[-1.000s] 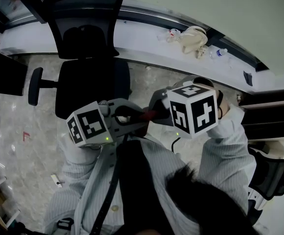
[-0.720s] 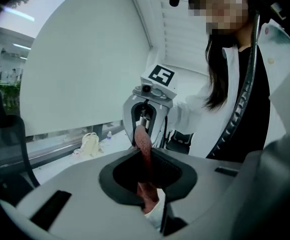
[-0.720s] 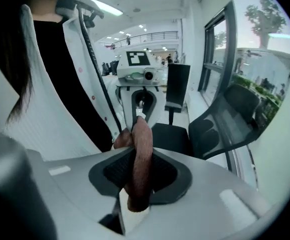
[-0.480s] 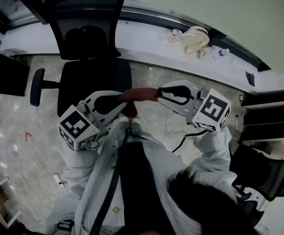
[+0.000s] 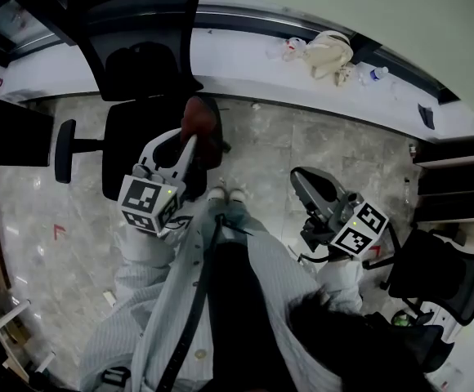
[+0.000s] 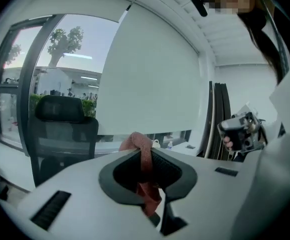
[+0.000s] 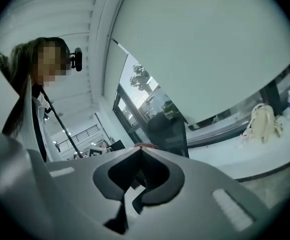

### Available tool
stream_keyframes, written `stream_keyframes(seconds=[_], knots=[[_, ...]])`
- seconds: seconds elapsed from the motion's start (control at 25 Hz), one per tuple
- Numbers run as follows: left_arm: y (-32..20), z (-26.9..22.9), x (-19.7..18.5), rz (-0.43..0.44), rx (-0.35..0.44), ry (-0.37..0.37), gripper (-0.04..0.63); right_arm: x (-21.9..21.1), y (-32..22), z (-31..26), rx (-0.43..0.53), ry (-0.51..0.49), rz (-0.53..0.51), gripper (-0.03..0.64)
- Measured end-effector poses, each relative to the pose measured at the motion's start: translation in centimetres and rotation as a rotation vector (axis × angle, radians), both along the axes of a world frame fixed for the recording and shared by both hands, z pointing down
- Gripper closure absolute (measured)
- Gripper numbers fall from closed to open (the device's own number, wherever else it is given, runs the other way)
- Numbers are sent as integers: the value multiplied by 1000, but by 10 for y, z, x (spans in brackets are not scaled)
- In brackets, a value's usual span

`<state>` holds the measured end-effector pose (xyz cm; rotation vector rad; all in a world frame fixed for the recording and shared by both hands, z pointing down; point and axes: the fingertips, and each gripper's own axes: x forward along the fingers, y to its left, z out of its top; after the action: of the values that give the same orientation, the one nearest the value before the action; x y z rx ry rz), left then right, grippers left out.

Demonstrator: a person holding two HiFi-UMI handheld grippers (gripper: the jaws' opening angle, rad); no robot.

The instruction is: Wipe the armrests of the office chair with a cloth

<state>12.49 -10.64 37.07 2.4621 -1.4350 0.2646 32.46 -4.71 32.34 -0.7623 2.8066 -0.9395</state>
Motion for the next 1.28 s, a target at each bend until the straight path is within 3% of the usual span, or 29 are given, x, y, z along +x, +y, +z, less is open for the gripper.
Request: stream_keyframes(seconds=[0.16,0.36,0.52,0.6,0.76,0.84,1.04,1.28], knots=[[-39,47,2,6,-66,-135,548,-3,-2,16,-25,-16,87,615],[-94,122,-6,7,-165,-311,548,-14,-5,41,-39,70,82,615],[-136,175,-10,28,-181,-501,548,-20,-3,61,-81,98,82,615],[-148,200,-2,91,-205,-596,548,-18,-2,72,-110,101,93,615],[-133,251,24,312,-277,-738,548,-15,3,93,-181,108,106,615],[-120,265,34,376,-309,-754,548,-15,2,101,-202,117,107,615],[-84,260,46,446,-376,-704,548,-15,0,109,-235,139,107,615],[-3,248,60,583,-341,-768,548,-22,1,87,-183,125,57,615]])
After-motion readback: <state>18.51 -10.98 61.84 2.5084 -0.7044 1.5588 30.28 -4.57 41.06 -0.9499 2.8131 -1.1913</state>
